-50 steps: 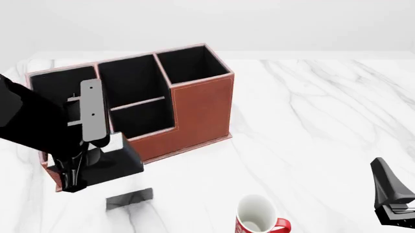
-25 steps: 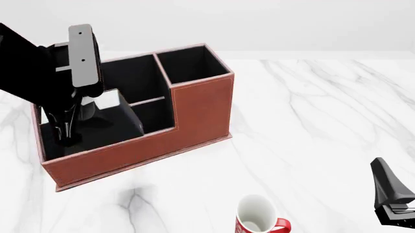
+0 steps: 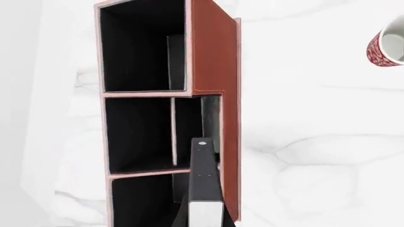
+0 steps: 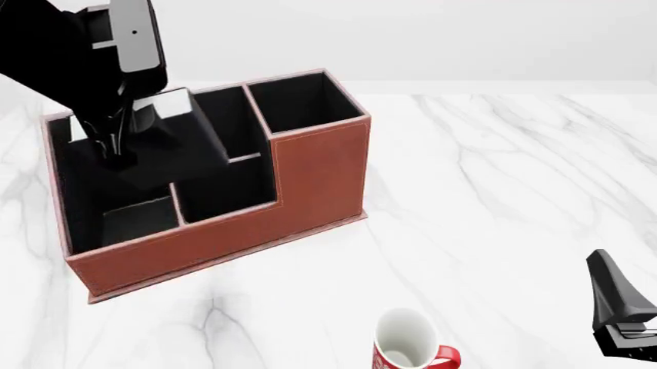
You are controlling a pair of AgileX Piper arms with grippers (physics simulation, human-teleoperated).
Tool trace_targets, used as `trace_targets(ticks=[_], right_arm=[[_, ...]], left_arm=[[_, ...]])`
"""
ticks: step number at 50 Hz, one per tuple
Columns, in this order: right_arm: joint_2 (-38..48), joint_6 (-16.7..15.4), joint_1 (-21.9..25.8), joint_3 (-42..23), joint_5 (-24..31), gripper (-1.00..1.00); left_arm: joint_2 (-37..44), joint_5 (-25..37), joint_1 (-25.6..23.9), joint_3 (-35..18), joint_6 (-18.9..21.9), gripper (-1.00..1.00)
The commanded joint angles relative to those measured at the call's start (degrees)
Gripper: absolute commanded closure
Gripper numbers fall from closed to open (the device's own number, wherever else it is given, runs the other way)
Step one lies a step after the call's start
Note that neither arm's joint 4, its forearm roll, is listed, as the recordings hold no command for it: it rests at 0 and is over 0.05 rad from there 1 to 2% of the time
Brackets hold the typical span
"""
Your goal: Pick up the book and place it in the front compartment of the caddy.
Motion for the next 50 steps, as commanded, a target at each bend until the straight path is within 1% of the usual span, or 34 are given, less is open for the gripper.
trace_targets(ticks=[1,2,6,7,12,25,35,39,42,48,50], right_arm=[[0.0,0.0,0.0,0.0,-0.1,-1.00],[0.0,0.0,0.0,0.0,-0.1,-1.00],[0.0,0.0,0.0,0.0,-0.1,-1.00],[0.0,0.0,0.0,0.0,-0.1,-1.00],[0.0,0.0,0.0,0.0,-0.1,-1.00],[0.0,0.0,0.0,0.0,-0.1,-1.00],[0.0,0.0,0.0,0.0,-0.1,-1.00],[0.0,0.0,0.0,0.0,-0.1,-1.00],[0.0,0.0,0.0,0.0,-0.1,-1.00],[0.0,0.0,0.0,0.0,-0.1,-1.00],[0.0,0.0,0.0,0.0,-0.1,-1.00]], left_arm=[[3.1,0.0,1.3,-4.9,2.0,1.00],[3.8,0.0,1.3,-5.8,1.7,1.00],[3.8,0.0,1.3,-5.8,1.7,1.00],[5.2,0.0,1.8,-7.5,1.8,1.00],[7.6,0.0,1.8,-9.9,1.3,1.00],[11.8,0.0,3.3,-14.7,1.8,1.00],[13.9,0.0,5.1,-16.3,2.5,1.00],[15.7,0.0,5.3,-17.6,1.5,1.00],[16.4,0.0,5.9,-18.1,1.5,1.00],[18.4,0.0,5.4,-20.4,0.8,1.00],[18.4,0.0,5.4,-20.4,0.8,1.00]])
